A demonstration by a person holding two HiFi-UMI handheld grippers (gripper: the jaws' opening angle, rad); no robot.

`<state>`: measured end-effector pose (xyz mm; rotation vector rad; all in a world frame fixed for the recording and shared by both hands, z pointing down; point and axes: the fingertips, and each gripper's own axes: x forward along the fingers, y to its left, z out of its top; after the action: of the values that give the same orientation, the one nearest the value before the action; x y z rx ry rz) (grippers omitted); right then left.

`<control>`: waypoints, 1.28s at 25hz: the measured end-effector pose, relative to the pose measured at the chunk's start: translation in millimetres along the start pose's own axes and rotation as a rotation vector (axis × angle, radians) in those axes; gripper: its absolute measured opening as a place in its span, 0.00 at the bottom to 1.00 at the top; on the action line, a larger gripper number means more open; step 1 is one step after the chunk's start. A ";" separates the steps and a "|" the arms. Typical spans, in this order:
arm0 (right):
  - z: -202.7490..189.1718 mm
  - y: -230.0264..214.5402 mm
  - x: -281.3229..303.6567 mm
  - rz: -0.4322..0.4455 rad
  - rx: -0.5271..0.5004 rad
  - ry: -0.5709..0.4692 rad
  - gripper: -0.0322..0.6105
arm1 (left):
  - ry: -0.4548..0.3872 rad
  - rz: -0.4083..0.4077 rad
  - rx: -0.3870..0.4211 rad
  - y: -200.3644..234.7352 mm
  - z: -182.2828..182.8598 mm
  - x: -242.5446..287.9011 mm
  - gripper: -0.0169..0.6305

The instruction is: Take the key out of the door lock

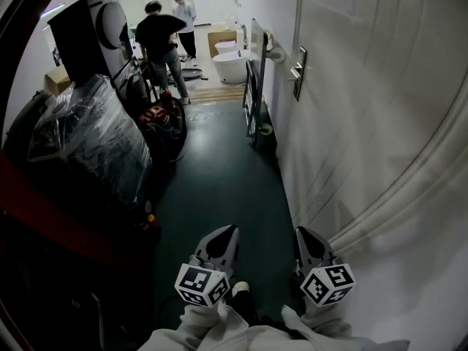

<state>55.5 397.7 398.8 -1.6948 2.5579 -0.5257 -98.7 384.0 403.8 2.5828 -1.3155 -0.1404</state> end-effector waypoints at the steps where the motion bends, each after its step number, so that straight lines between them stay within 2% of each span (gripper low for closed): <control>1: 2.5 -1.7 13.3 -0.005 0.001 -0.001 0.13 | 0.002 -0.005 0.001 10.4 2.5 9.0 0.05; 9: 11.3 -6.3 103.1 -0.018 -0.001 -0.012 0.13 | 0.006 -0.035 0.003 80.8 13.3 60.6 0.05; 24: 19.4 -26.0 203.3 0.006 -0.036 0.054 0.13 | 0.017 0.025 -0.047 155.9 15.0 114.1 0.05; 32: 40.6 -76.6 295.1 0.040 -0.036 0.052 0.13 | 0.014 0.043 -0.026 206.5 22.8 207.5 0.05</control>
<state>11.9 94.9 430.3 -1.6587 2.6471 -0.5328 -142.5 95.8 439.0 2.5273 -1.3535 -0.1307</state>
